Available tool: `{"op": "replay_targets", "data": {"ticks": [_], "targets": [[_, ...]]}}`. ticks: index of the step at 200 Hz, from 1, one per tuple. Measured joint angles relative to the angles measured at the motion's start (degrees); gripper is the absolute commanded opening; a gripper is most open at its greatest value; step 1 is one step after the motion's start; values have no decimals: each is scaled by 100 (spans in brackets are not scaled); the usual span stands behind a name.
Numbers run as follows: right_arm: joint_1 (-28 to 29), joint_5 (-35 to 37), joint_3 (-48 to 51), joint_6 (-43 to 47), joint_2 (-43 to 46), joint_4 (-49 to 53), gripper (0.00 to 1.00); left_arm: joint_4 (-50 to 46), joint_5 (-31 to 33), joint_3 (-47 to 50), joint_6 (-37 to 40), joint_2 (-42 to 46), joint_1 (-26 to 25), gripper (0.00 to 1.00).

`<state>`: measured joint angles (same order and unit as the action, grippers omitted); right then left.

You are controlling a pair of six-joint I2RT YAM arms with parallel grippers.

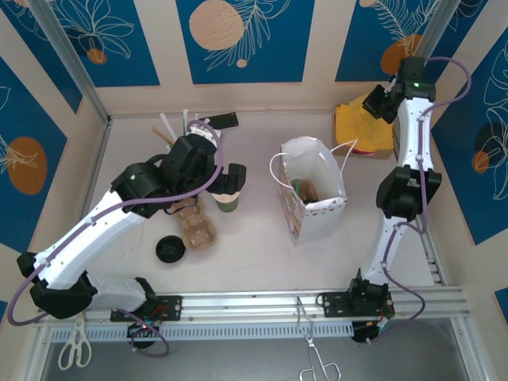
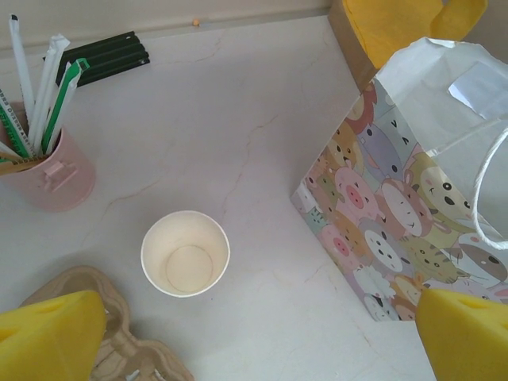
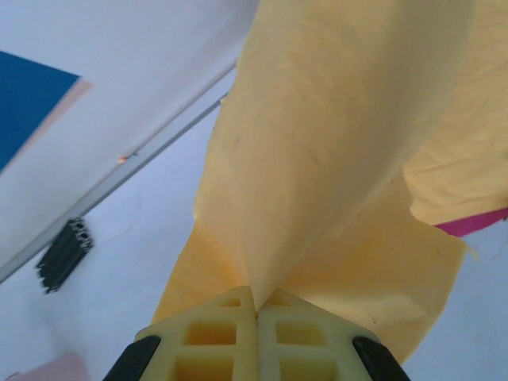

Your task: Pack the takeout coffee

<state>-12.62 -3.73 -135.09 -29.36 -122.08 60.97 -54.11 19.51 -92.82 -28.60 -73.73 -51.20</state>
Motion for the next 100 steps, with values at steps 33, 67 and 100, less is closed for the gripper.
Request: {"op": "replay_targets", "data": {"ticks": [33,67,100], "targets": [[74,-199,662,-125,1104,-42,0,195,-118,109,74,74,61,100],[229,-365,1268,-232,2253,-129,0,378,-308,133,170,83,109,100],[334,-597,1480,-258,2951,-149,0,527,-496,144,195,83,122,100]]}}
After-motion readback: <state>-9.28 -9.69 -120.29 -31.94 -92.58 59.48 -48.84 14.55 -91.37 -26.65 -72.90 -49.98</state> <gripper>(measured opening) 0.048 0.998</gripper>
